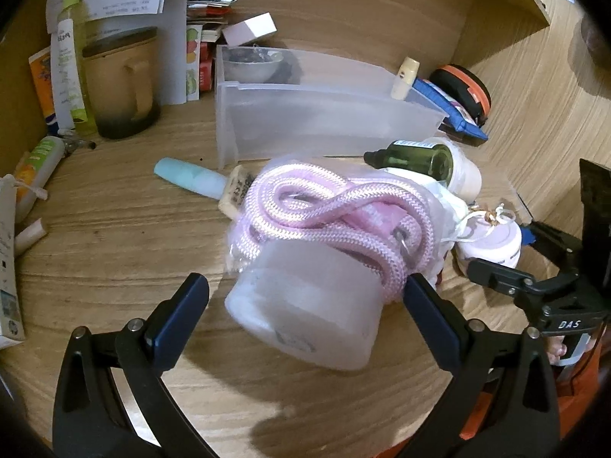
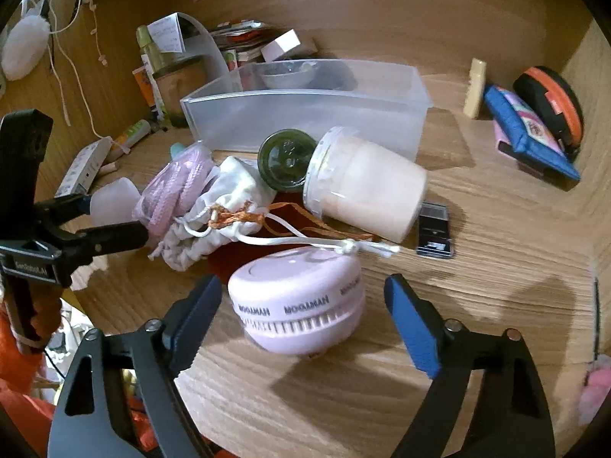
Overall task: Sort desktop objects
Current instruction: 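Reach the right gripper to the pink-white round device and close on it, then lift the pink-white device with the right gripper while the left grasps the white round container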
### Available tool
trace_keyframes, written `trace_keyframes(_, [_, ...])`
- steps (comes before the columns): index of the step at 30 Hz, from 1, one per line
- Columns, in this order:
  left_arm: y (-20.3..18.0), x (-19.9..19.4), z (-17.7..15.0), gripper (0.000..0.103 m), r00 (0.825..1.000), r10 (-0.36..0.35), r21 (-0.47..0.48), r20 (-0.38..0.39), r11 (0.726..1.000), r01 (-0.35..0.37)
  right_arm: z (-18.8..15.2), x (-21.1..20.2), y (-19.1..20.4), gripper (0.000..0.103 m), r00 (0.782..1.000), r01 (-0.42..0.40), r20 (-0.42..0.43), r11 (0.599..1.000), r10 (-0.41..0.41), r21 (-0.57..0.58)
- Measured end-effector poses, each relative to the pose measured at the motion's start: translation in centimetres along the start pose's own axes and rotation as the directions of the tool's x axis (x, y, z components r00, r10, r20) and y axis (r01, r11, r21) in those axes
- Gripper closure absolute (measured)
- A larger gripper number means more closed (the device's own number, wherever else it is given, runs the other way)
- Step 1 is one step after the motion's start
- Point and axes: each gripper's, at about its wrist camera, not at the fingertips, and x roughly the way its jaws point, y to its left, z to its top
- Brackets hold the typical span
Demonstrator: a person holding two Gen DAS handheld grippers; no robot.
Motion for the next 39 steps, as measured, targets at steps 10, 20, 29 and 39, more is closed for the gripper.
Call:
trace_keyframes(10, [-0.7, -1.1, -0.8, 0.033, 0.998, 0.014, 0.004, 0.057, 1.000, -0.015, -0.5, 0.0, -0.6, 0.041, 1.000, -0.021, 0.001, 0.999, 0.021, 0.026])
trace_keyframes(20, [0.4, -3.6, -1.6, 0.033, 0.992, 0.050, -0.072, 0.119, 0.997, -0.042, -1.1, -2.6, -1.9, 0.041, 0.999, 0.007, 0.050, 0.998, -0.011, 0.069])
trace_keyframes(29, [0.5, -5.5, 0.3, 0.033, 0.981, 0.069, -0.088, 0.180, 0.995, -0.054, -0.1, -5.1, -2.5, 0.041, 0.993, 0.042, 0.104, 0.997, -0.048, 0.062])
trace_keyframes(39, [0.1, -6.4, 5.0, 0.033, 0.969, 0.093, -0.035, 0.228, 0.996, -0.088, 3.6, -6.5, -4.3, 0.041, 0.984, 0.044, 0.171, 0.997, -0.055, 0.070])
